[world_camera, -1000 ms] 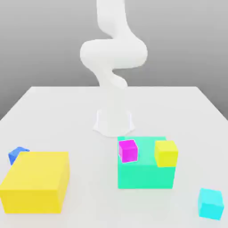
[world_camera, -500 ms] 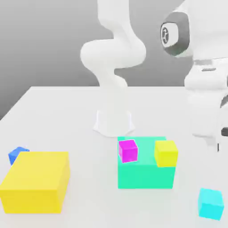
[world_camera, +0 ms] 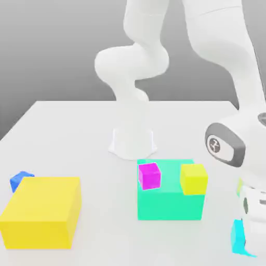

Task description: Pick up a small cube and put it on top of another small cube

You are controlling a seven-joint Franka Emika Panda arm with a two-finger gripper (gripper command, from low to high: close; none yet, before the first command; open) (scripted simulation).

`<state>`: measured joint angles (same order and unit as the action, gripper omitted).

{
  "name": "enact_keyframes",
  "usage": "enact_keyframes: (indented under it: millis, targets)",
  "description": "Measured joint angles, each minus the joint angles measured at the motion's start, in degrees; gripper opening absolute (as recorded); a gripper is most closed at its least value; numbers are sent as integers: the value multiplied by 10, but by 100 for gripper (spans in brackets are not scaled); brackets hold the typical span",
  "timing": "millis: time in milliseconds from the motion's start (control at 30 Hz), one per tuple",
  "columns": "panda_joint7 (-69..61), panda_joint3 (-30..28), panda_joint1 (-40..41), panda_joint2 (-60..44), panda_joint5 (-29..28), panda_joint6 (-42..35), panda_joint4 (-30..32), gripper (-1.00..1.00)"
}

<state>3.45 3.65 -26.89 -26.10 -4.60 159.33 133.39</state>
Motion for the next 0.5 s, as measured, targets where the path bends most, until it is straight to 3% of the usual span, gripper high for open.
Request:
enact_keyframes:
  millis: [133,500]
  targets:
    - [-1,1,1,8,1,-6,2,-100]
    - [-6,10,27,227,69,-139,89,-100]
